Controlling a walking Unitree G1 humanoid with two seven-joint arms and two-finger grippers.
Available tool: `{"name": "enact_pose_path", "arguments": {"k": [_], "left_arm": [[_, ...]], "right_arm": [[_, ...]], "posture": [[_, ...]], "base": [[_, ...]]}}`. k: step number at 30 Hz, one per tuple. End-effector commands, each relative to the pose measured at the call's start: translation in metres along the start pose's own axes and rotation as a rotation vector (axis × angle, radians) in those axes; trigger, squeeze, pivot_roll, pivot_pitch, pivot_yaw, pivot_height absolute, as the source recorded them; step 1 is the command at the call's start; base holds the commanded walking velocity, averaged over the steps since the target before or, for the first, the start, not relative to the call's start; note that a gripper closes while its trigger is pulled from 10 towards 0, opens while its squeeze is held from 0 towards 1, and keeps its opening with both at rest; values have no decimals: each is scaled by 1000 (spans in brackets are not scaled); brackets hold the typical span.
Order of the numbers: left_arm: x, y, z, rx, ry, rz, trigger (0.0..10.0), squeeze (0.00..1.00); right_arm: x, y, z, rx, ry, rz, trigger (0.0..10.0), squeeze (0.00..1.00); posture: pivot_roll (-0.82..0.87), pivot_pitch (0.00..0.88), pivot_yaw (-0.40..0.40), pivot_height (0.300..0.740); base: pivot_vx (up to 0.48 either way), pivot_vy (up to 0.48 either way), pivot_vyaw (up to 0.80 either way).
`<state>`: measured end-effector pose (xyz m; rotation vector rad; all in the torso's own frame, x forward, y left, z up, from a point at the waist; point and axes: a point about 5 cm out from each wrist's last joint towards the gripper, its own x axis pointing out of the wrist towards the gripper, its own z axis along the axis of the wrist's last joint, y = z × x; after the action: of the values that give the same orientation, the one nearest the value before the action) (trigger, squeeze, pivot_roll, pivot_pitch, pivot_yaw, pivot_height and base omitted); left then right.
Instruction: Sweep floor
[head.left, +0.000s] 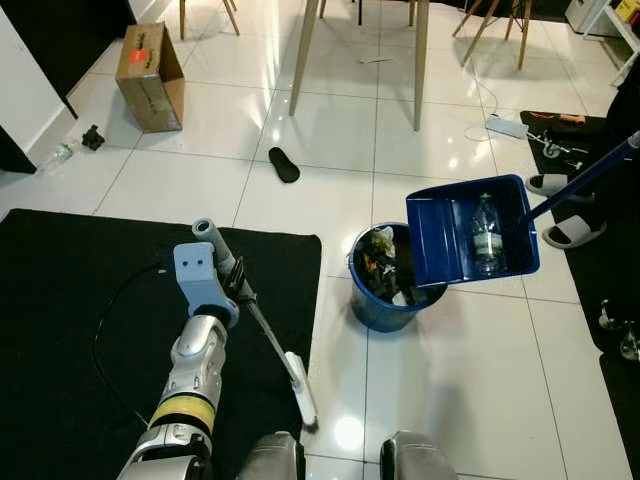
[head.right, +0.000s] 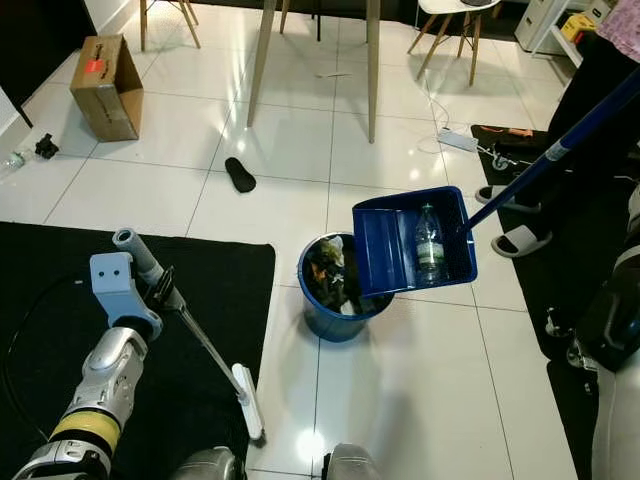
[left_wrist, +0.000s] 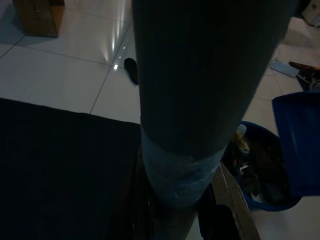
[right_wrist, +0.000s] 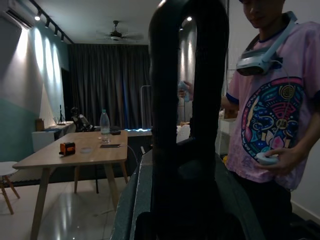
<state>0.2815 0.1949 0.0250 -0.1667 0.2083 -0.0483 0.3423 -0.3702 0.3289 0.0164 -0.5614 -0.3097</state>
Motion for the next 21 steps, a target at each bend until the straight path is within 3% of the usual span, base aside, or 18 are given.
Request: {"name": "enact_pose_path", "arguments": {"k": [1, 14, 18, 21], "left_arm": [[3, -7, 10, -4, -61, -32, 10000, 0], [4, -8, 13, -6, -84, -46, 10000, 0], [4, -7, 14, -9, -86, -51, 10000, 0], [4, -7, 14, -8, -86, -52, 10000, 0]], "right_arm": [[4, -3, 17, 4, -85, -17, 10000, 0], [2, -6, 21, 121, -168, -51, 10000, 0], [-3, -18, 17, 318, -218, -122, 10000, 0], [-5, -21, 15, 400, -233, -136, 10000, 0]], "posture": [[74, 0, -59, 740], [80, 0, -58, 740], [84, 0, -54, 740], [83, 0, -52, 740]], "base": [[0, 0, 0], [357, 0, 0], [429, 0, 0], [431, 0, 0]]}}
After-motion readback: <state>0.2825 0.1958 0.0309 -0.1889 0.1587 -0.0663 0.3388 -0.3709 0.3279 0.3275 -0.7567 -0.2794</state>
